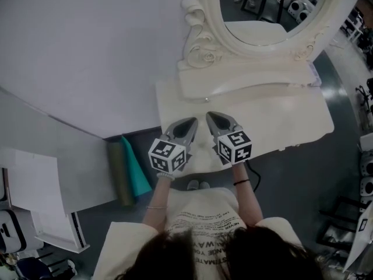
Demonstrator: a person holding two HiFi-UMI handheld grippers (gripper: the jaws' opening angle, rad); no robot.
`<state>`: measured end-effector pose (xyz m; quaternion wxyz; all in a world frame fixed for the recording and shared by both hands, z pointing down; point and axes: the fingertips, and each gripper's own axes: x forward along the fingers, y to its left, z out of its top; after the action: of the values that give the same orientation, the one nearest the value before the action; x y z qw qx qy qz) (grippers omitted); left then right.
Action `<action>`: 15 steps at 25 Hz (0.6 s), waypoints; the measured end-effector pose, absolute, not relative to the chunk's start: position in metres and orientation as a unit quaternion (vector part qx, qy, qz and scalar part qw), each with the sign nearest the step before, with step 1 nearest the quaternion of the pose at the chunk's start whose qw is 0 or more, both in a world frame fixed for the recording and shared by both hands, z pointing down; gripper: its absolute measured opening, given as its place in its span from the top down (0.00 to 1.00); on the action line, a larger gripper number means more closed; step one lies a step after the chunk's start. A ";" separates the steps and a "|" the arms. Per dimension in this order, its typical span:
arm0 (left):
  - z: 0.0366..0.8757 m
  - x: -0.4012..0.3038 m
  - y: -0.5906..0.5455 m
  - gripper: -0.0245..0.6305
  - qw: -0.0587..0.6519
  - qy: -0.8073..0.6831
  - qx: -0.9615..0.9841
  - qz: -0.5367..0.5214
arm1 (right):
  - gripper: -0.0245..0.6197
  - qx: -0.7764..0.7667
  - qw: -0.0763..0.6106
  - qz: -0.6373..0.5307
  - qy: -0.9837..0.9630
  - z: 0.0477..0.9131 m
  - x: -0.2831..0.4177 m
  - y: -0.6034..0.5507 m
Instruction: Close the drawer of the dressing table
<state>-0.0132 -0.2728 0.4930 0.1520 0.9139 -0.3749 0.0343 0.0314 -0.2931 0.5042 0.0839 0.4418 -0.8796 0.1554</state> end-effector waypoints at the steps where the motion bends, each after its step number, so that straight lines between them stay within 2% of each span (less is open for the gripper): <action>1: 0.493 -0.012 -0.272 0.96 0.152 -0.375 0.914 0.035 | 0.96 0.441 0.085 0.153 -0.880 0.504 0.032 -0.292; 15: 0.492 -0.006 -0.271 0.96 0.151 -0.373 0.915 0.035 | 0.96 0.432 0.072 0.145 -0.887 0.497 0.033 -0.288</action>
<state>-0.0061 -0.2708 0.4922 0.1514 0.9149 -0.3726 0.0355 0.0335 -0.2882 0.4971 0.0716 0.4317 -0.8874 0.1448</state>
